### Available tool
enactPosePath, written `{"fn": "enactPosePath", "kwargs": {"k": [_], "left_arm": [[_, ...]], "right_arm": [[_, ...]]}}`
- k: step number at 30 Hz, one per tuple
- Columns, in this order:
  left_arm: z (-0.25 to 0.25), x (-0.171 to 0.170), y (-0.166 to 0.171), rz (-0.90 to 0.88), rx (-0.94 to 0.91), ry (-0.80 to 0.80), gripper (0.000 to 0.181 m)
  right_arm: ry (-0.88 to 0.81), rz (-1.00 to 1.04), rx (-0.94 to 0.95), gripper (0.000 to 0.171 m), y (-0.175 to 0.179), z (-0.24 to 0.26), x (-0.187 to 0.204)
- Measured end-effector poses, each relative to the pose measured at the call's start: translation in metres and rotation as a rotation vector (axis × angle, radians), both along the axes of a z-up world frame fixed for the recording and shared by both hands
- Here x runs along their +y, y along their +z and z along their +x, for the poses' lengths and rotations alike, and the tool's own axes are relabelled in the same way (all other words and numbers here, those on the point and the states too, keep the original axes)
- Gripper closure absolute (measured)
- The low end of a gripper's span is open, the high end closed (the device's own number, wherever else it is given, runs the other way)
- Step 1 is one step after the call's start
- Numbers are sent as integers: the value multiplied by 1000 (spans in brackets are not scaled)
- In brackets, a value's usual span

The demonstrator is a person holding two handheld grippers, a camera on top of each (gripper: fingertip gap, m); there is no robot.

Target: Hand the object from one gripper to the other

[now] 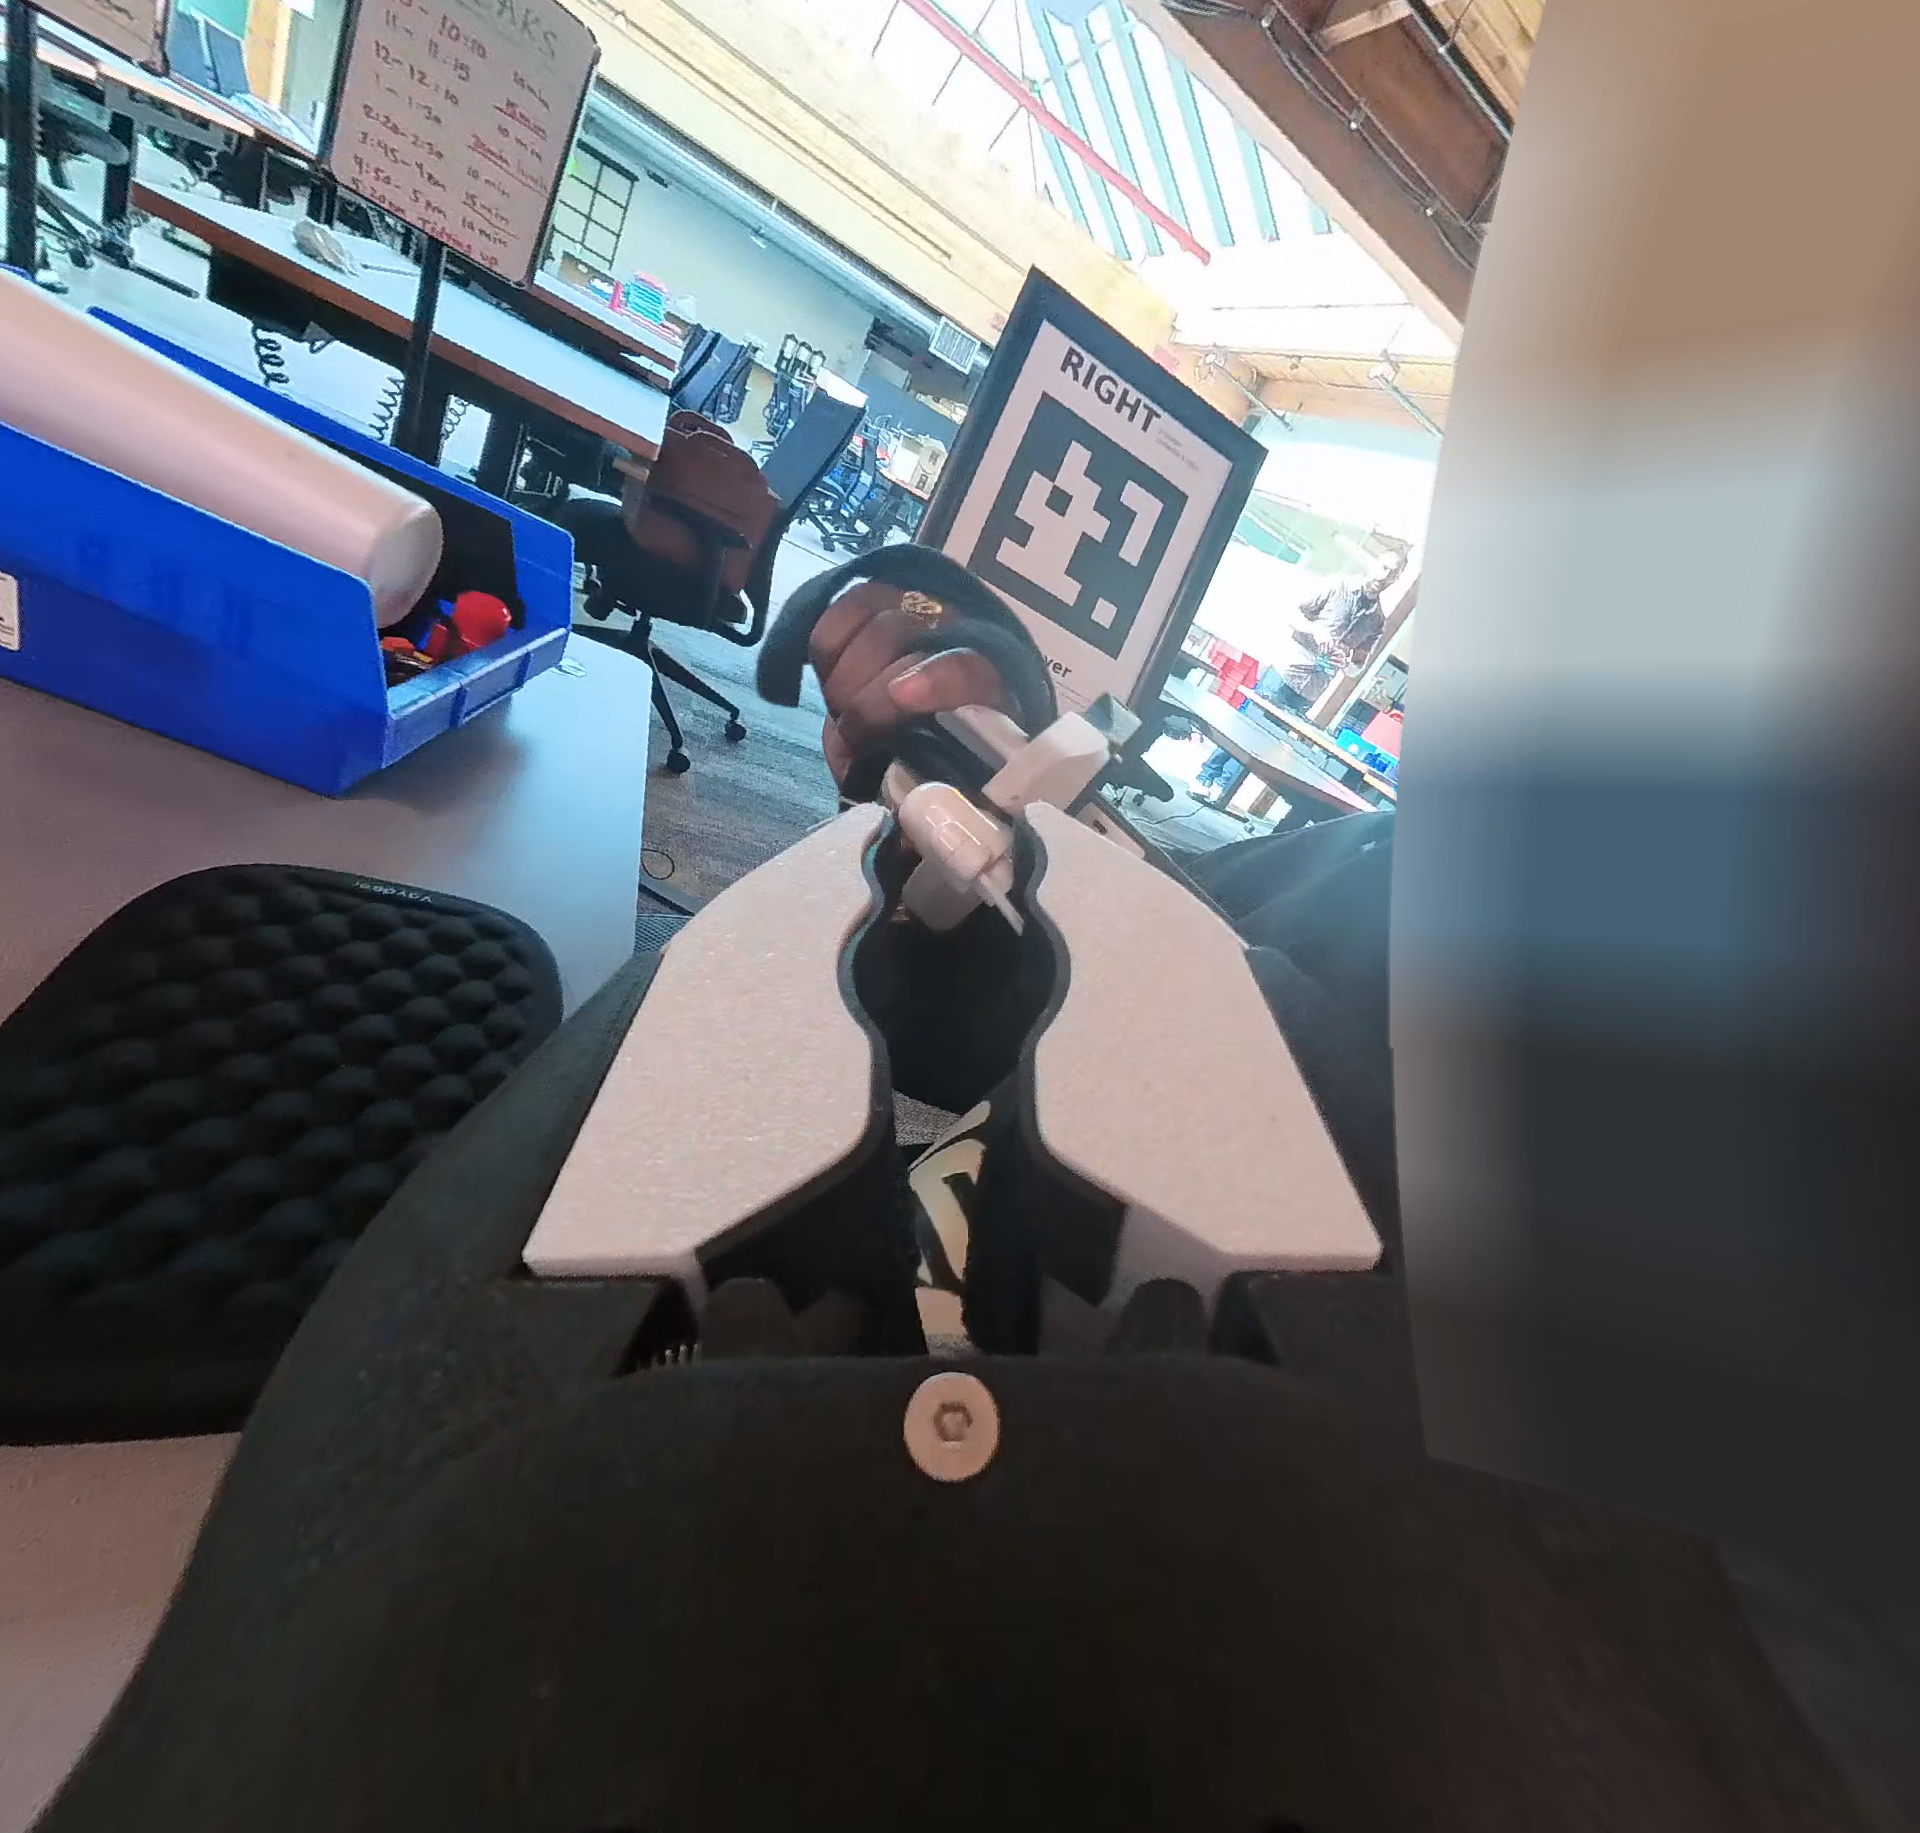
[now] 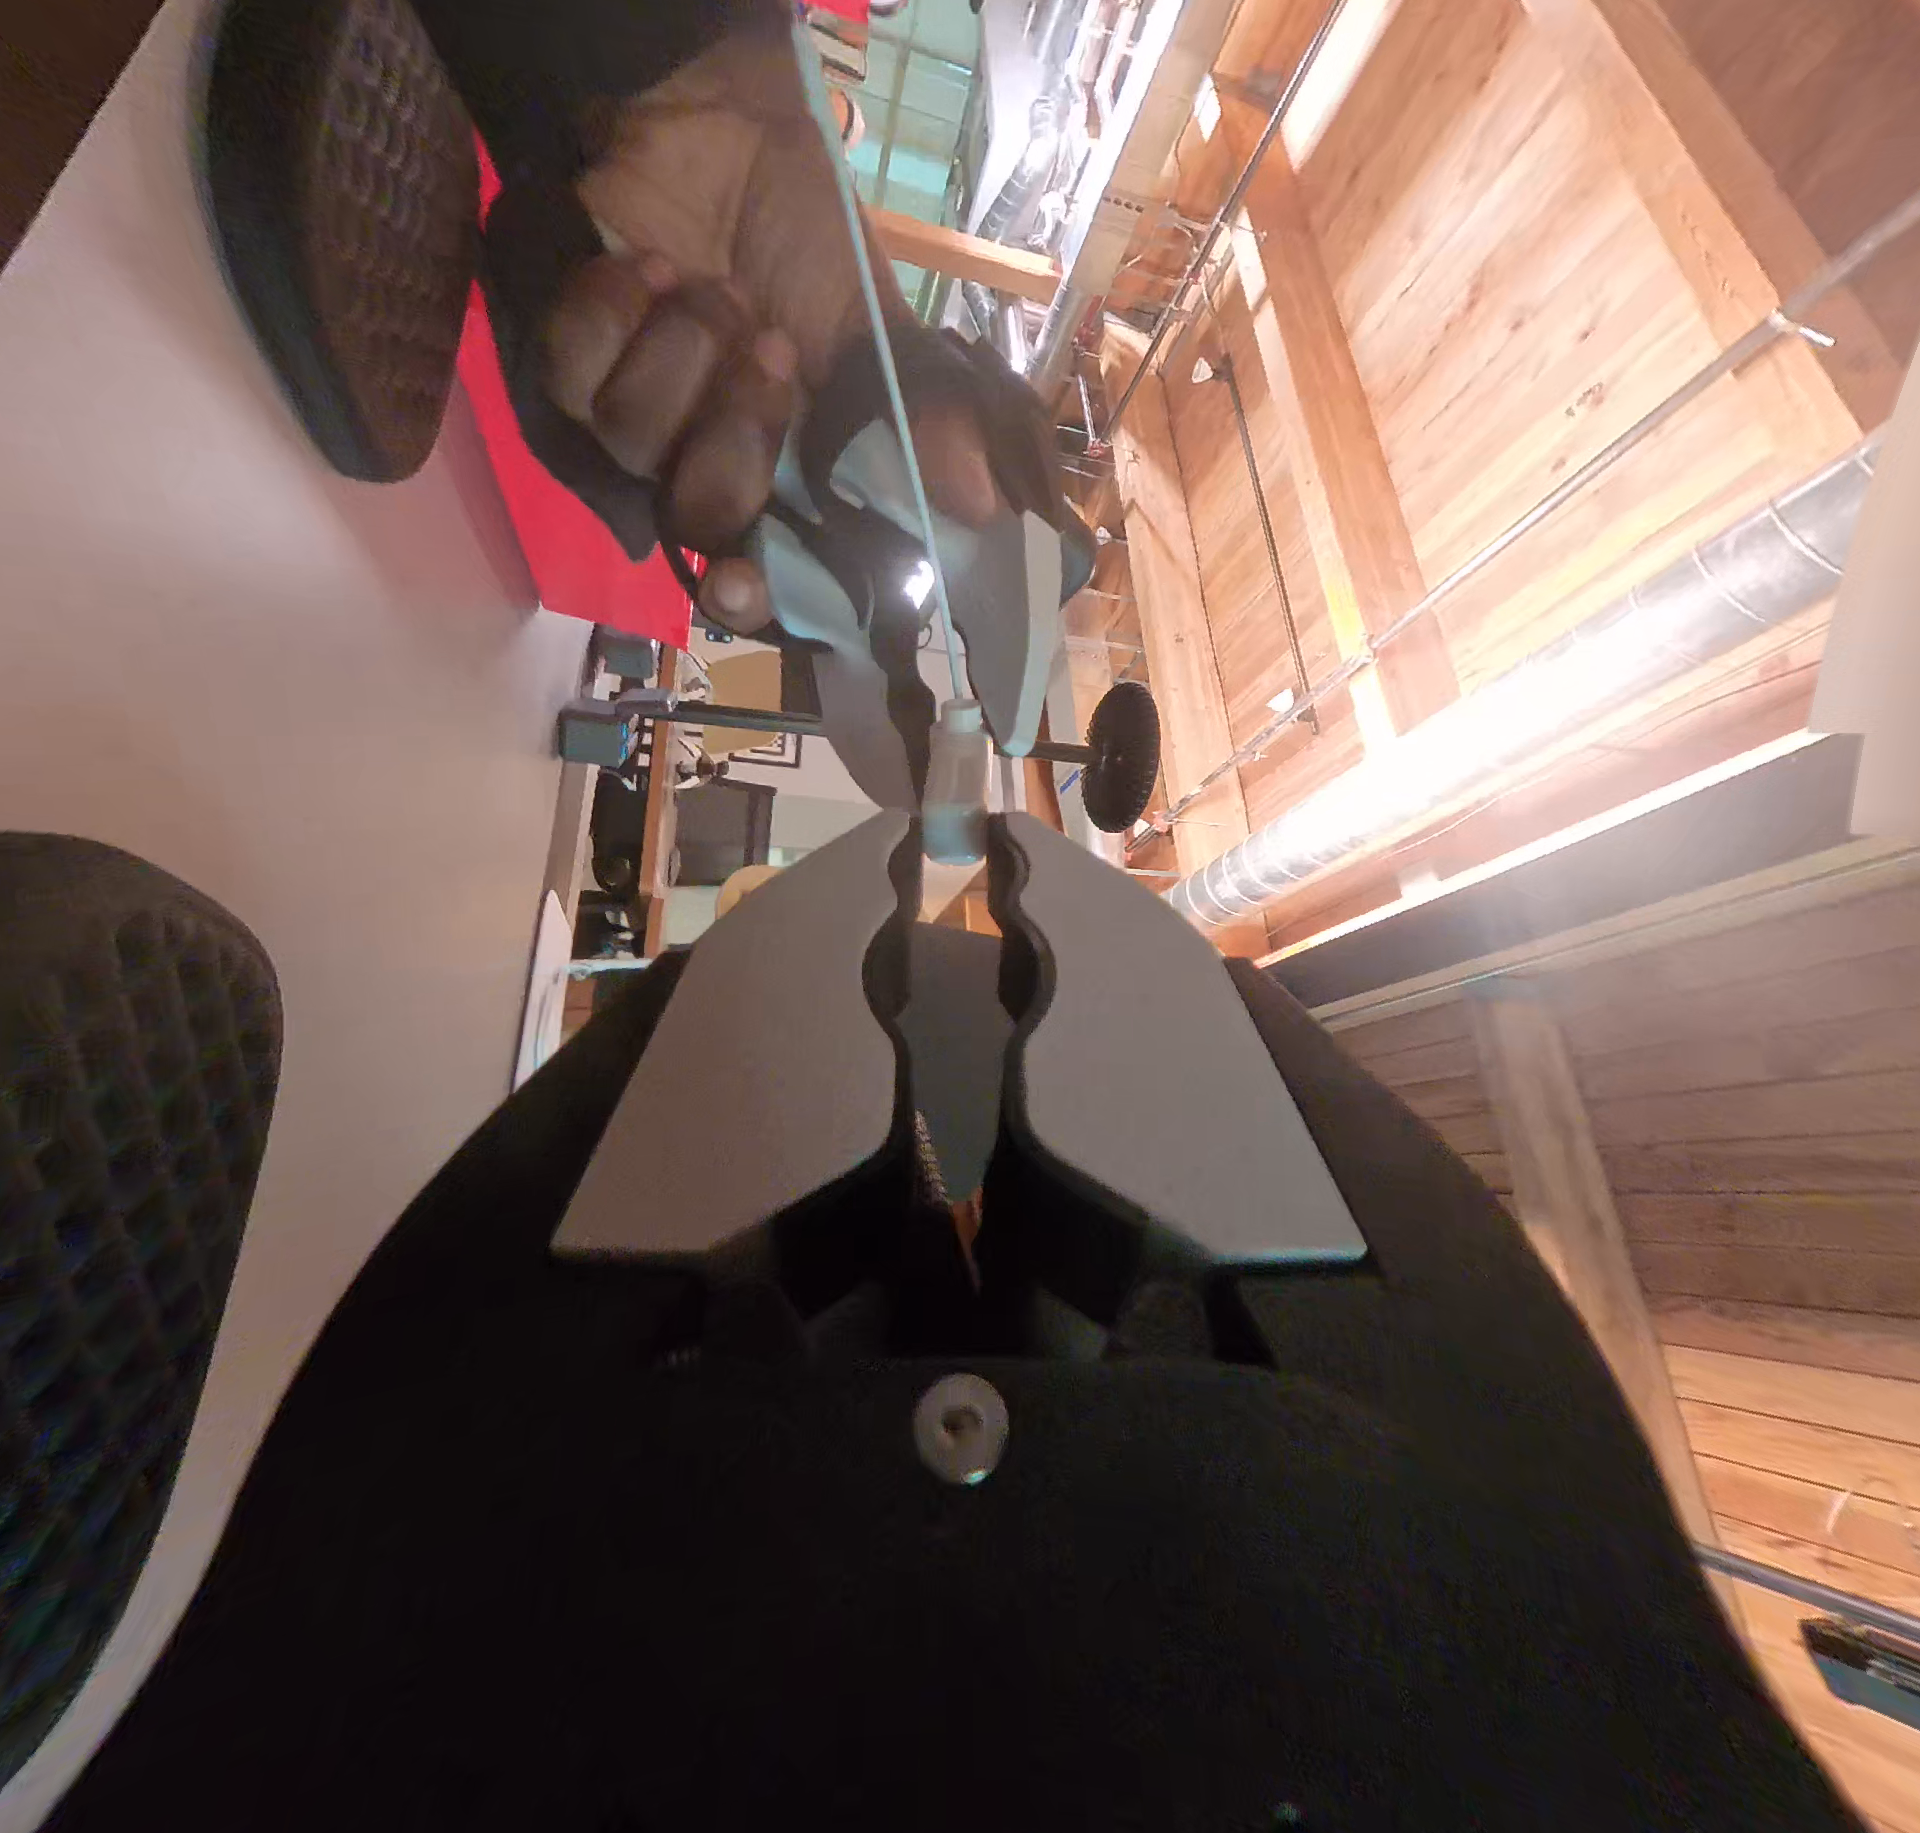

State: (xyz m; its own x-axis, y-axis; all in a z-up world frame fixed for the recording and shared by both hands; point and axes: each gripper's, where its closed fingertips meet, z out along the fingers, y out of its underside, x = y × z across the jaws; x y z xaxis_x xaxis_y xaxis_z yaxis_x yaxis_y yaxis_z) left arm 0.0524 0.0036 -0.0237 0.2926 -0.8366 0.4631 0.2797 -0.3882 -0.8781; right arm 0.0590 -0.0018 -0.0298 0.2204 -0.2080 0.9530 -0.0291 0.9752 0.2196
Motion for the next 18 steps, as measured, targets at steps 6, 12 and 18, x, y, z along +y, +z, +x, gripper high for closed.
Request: {"fn": "enactPosePath", "kwargs": {"k": [6,12,18], "left_arm": [[-2,0,6,63,-9,25,162],[-19,-4,38,330,-87,173,162],[-28,-5,45,575,66,359,163]], "right_arm": [[-19,1,58,159,5,-1,3],[137,-645,6,146,23,-5,21],[750,-1914,-473,124,35,-7,19]]}}
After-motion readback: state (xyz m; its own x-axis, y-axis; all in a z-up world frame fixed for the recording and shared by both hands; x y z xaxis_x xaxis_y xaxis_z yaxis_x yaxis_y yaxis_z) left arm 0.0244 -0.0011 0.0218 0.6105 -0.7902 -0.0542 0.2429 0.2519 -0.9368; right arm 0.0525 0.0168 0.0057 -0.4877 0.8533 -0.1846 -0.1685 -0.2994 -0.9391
